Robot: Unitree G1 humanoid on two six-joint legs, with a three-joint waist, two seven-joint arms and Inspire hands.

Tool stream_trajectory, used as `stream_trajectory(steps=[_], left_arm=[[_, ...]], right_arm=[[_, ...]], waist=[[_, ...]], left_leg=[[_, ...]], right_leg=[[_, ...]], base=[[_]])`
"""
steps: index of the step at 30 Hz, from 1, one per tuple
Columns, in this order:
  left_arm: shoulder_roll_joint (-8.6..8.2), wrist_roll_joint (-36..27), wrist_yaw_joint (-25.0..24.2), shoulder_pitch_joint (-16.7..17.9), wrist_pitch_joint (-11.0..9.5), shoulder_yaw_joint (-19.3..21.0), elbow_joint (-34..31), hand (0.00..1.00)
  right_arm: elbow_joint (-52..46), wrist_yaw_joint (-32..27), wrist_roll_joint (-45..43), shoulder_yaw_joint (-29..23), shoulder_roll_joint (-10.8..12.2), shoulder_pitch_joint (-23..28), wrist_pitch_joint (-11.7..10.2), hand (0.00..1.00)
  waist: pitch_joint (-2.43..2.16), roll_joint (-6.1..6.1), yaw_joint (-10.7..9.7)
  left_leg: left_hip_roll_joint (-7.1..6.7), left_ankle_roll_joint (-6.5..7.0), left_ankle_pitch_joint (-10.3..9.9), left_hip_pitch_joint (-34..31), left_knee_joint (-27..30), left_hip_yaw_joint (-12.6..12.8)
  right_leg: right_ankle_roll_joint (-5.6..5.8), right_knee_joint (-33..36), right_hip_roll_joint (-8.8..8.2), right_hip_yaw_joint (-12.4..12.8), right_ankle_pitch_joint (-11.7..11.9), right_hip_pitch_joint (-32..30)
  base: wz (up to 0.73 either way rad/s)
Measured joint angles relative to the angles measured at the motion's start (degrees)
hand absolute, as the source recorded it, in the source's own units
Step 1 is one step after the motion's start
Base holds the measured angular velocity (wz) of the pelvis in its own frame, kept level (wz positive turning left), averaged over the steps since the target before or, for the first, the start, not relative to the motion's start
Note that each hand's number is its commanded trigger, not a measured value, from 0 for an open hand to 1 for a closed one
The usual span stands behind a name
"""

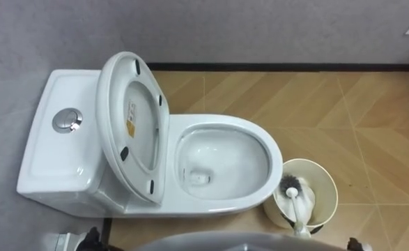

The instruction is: Brush toilet

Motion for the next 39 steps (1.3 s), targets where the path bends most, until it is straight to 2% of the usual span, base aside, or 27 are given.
stream_trajectory(steps=[3, 5, 10, 12, 14, 15, 17, 18, 22, 27, 29, 34, 37, 39], left_arm=[[0.18, 0.5, 0.0, 0.2, -0.8, 0.1, 0.0, 0.00], [0.60, 0.7, 0.0, -0.1, -1.6, 0.0, 0.0, 0.00], [0.81, -0.2, 0.3, -2.3, -2.5, -0.8, 0.2, 0.00], [0.95, -0.2, 1.3, -4.4, -3.7, -1.6, 1.5, 0.00], [1.07, -0.2, 2.3, -8.0, -5.1, -4.3, 2.9, 0.00], [1.08, -0.3, 2.3, -8.5, -5.5, -4.9, 2.9, 0.00], [0.85, -2.6, 2.4, -10.4, -6.6, -7.7, 3.6, 0.00], [0.66, -2.6, 2.4, -10.8, -6.7, -7.8, 3.6, 0.00], [0.49, -5.0, 2.8, -13.6, -6.7, -7.8, 3.9, 0.00], [0.53, -6.9, 3.9, -15.6, -6.6, -9.0, 3.7, 0.00], [0.53, -6.9, 4.9, -16.6, -6.6, -10.3, 3.1, 0.00], [0.48, -9.1, 6.5, -18.5, -6.5, -12.7, 2.3, 0.00], [0.65, -9.3, 7.8, -19.5, -6.7, -13.0, 0.0, 0.00], [0.91, -10.4, 8.9, -20.2, -7.4, -13.9, -1.7, 0.00]], right_arm=[[-1.5, -2.2, 0.9, -0.2, 0.1, -0.3, -2.0, 0.00], [-1.6, -3.5, 3.1, -0.6, 0.0, -1.6, -3.2, 0.00], [-1.1, -3.9, 4.5, -0.3, 0.0, -6.4, -4.0, 0.00], [0.2, -4.0, 5.9, 0.7, -0.1, -8.7, -4.9, 0.00], [2.7, -4.0, 6.7, 2.3, -0.1, -11.5, -5.8, 0.00], [3.3, -4.0, 6.7, 2.7, -0.1, -12.4, -5.9, 0.00], [5.0, -4.6, 8.4, 3.2, -0.5, -14.5, -6.9, 0.00], [5.7, -4.8, 8.7, 3.1, -0.7, -15.1, -7.1, 0.00], [8.5, -5.6, 13.4, 3.0, -1.1, -18.0, -7.2, 0.00], [10.1, -5.8, 18.2, 3.1, -1.3, -20.6, -5.6, 0.00], [10.2, -5.7, 21.0, 4.4, -2.0, -22.6, -5.5, 0.00], [10.9, -5.0, 25.4, 6.0, -3.5, -25.7, -5.6, 0.00], [10.5, -4.3, 27.3, 7.5, -5.2, -26.9, -5.6, 0.00], [10.8, -4.2, 28.8, 7.7, -6.2, -27.9, -5.5, 0.00]], waist=[[-0.08, 0.32, 0.2], [-0.36, 0.41, 0.0], [-0.33, 0.72, 0.0], [0.17, 0.46, -0.1], [0.72, -0.11, 0.1], [0.83, -0.16, 0.1], [1.35, 0.43, -0.1], [1.48, 0.63, 0.1], [1.62, 1.56, 0.7], [1.66, 1.90, 1.9], [1.86, 2.31, 2.0], [2.02, 2.44, 2.1], [2.05, 2.48, 3.1], [2.06, 2.47, 3.6]], left_leg=[[0.00, 0.00, 0.0, -0.6, 0.2, 0.0], [0.00, 0.00, 0.0, -2.0, 0.5, 0.0], [0.00, 0.05, 0.0, -7.0, 1.7, -0.3], [-0.04, 0.06, 0.0, -9.9, 3.1, -1.1], [-0.07, 0.07, 0.0, -14.5, 5.9, -1.8], [-0.08, 0.11, 0.0, -15.9, 6.9, -2.0], [-0.03, 0.84, -0.5, -22.0, 11.4, -3.3], [-0.03, 0.89, -0.5, -23.4, 12.5, -3.3], [-0.78, 1.14, -0.6, -31.8, 16.8, -3.8], [-1.76, 2.24, -0.8, -40.4, 22.0, -4.5], [-1.98, 2.60, -0.9, -45.1, 24.7, -4.7], [-3.00, 3.02, -0.7, -52.7, 28.6, -5.0], [-2.97, 3.22, -0.6, -57.6, 30.6, -4.9], [-2.87, 3.31, -0.4, -60.2, 31.2, -4.9]], right_leg=[[-0.05, 0.0, 0.00, 0.0, 0.1, -0.6], [-0.12, 0.2, -0.17, -0.7, 0.2, -1.8], [-0.24, 3.4, -0.47, -0.8, 0.3, -7.3], [-0.32, 4.7, -0.81, -1.5, 0.4, -9.6], [-0.41, 7.2, -1.23, -1.7, 0.3, -13.8], [-0.41, 7.6, -1.35, -2.0, 0.3, -14.9], [-0.55, 9.7, -1.84, -3.2, 0.4, -19.2], [-0.57, 10.4, -1.99, -3.3, 0.4, -20.3], [-1.32, 15.4, -3.48, -3.2, -0.2, -28.7], [-1.21, 21.4, -5.09, -2.9, -1.4, -37.3], [-1.03, 23.9, -5.64, -3.0, -1.3, -41.8], [-1.23, 28.5, -7.33, -3.2, -1.3, -49.4], [-0.96, 30.1, -7.54, -3.1, -1.2, -54.1], [-1.47, 30.4, -7.46, -2.9, -0.4, -56.5]], base=[[-0.01], [0.06], [0.00], [0.18], [0.23], [0.18], [0.28], [0.18], [0.11], [0.14], [0.07], [0.10], [0.01], [-0.02]])
